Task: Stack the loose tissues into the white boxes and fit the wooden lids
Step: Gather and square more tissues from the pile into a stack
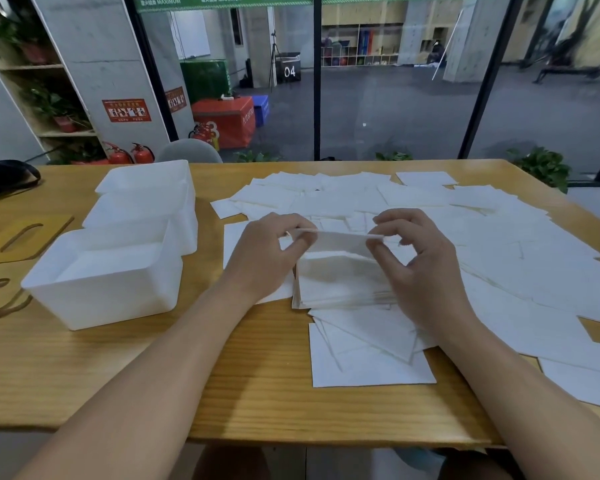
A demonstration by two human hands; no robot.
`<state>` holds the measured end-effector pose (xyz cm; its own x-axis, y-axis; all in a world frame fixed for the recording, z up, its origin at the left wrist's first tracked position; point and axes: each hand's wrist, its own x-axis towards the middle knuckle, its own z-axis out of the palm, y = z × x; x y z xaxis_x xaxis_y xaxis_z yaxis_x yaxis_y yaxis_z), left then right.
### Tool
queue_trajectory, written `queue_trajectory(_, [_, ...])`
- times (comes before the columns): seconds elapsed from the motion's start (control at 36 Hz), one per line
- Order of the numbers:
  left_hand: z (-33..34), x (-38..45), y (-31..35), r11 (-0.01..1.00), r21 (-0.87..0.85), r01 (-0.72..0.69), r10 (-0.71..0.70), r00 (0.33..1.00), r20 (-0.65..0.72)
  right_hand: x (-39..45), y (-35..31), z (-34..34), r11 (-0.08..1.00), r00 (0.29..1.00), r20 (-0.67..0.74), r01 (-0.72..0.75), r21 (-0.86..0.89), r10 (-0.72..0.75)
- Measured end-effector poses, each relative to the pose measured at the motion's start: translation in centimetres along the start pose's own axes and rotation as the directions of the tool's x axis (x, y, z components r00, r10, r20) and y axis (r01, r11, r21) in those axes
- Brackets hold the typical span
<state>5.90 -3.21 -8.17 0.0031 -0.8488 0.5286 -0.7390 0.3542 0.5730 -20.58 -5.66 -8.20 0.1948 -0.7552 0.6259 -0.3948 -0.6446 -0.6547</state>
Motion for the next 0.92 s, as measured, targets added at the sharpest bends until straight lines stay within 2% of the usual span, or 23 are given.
queue_trajectory(0.17, [0.2, 0.0, 1.4, 0.963, -0.269, 0.030, -0.023, 0.999, 0.030, 0.7, 0.5, -0.6, 0.952, 0.980, -0.034, -0.183, 0.247, 0.197])
queue_trajectory(0.28, [0.5, -0.4, 1.9, 0.904, -0.400, 0.152, -0.125, 0.988, 0.092, 0.7, 1.1, -0.5, 0.915, 0.943, -0.001, -0.321, 0.246, 0.332])
queue_trajectory(0.33, [0.4, -0.4, 1.7, 0.911, -0.353, 0.215, -0.175, 0.974, 0.143, 0.6, 1.5, -0.3, 0.920, 0.936, 0.025, -0.351, 0.173, 0.352])
queue_trajectory(0.47, [0.1, -0.6, 0.7, 0.935, -0.206, 0.289, -0.233, 0.938, 0.256, -0.1, 1.7, 0.3, 0.950, 0.946, 0.093, -0.303, -0.081, 0.310])
queue_trajectory(0.64, [-0.2, -0.6, -0.1, 0.952, -0.088, 0.292, -0.235, 0.887, 0.397, -0.3, 1.9, 0.2, 0.936, 0.937, 0.142, -0.287, -0.203, 0.318])
queue_trajectory(0.81, [0.2, -0.6, -0.1, 0.969, 0.084, 0.233, -0.246, 0.945, 0.216, -0.2, 1.5, 0.1, 0.929, 0.956, 0.093, -0.245, -0.276, 0.280])
queue_trajectory(0.92, [0.6, -1.1, 0.8, 0.968, 0.180, 0.176, -0.232, 0.899, 0.372, -0.2, 1.3, 0.2, 0.917, 0.949, 0.148, -0.218, -0.333, 0.279])
